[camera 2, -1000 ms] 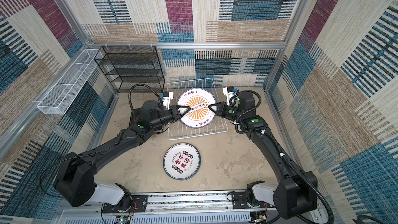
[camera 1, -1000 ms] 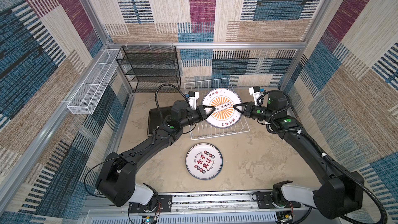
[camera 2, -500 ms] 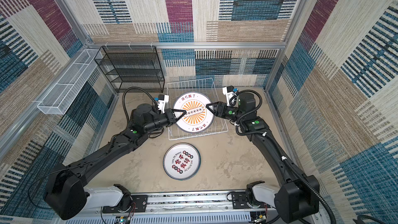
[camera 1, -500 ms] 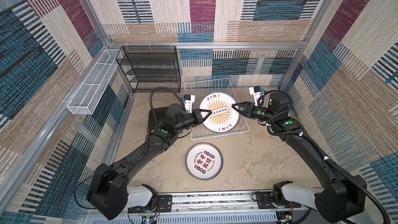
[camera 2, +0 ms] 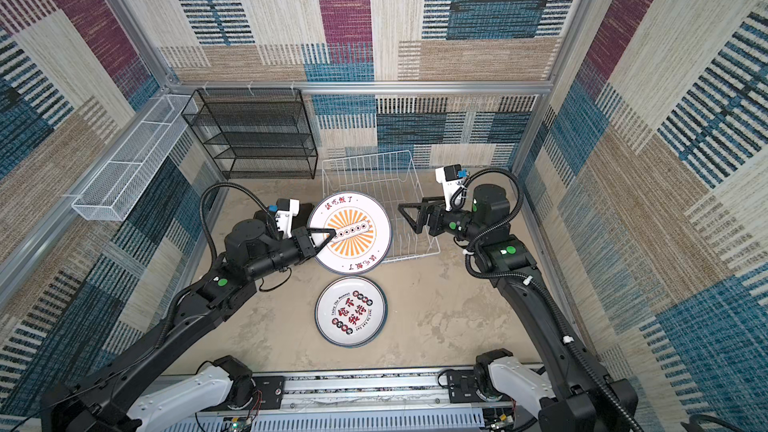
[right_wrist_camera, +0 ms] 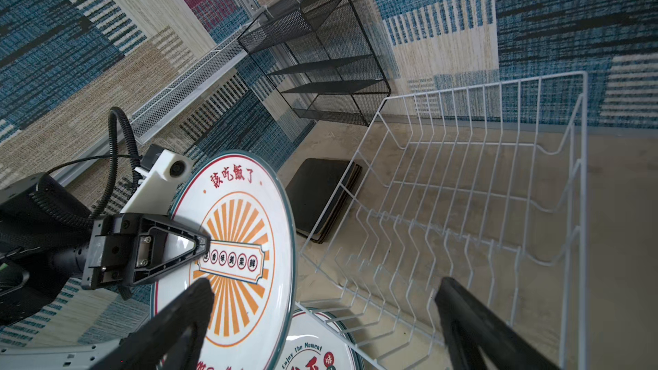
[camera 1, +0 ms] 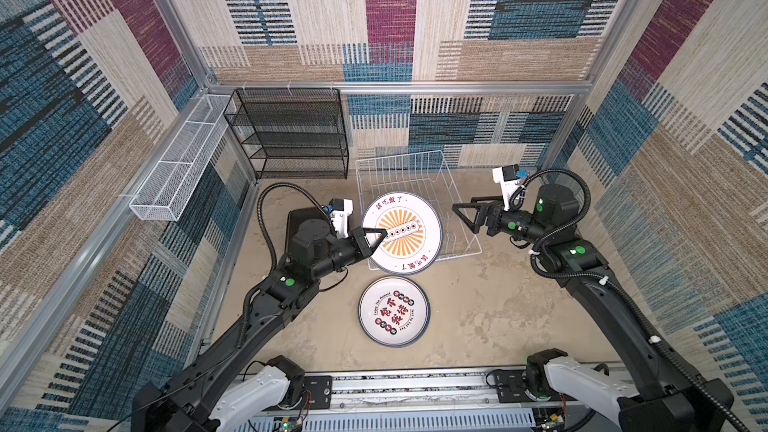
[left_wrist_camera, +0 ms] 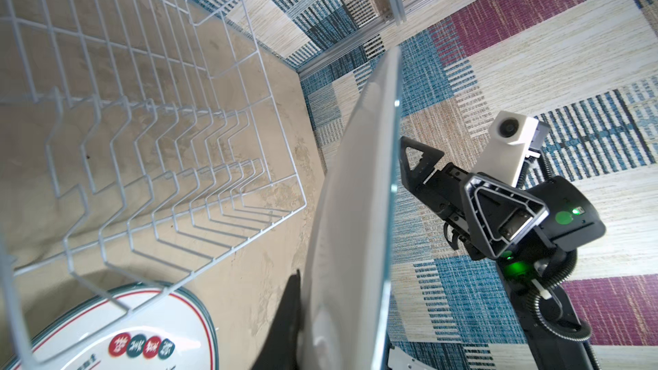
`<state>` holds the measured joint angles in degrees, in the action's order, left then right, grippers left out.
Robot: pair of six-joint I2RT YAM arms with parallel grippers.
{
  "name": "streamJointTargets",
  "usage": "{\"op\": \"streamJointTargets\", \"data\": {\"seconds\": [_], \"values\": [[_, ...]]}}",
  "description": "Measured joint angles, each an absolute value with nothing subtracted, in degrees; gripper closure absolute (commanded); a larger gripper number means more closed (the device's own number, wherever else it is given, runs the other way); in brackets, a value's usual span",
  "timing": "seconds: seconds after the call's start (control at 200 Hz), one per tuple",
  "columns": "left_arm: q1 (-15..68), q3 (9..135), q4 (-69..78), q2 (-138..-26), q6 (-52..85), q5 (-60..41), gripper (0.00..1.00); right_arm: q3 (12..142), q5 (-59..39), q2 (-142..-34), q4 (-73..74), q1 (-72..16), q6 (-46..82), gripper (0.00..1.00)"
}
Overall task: Unload the plates from the dish rack
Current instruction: 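Close the left gripper on the rim while the right gripper opens and withdraws, then carry the orange-printed plate toward the plate stack with the left gripper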
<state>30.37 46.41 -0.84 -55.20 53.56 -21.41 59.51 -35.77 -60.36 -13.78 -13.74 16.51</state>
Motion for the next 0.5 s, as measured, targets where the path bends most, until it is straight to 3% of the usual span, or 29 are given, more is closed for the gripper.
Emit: {"op": "streamJointTargets", "data": {"seconds": [0.501], "values": [[30.4, 35.4, -20.1, -37.8, 54.7, -19.9, 1.00, 56.6, -36.5, -53.6, -23.8, -13.9, -1.7, 0.01]]}}
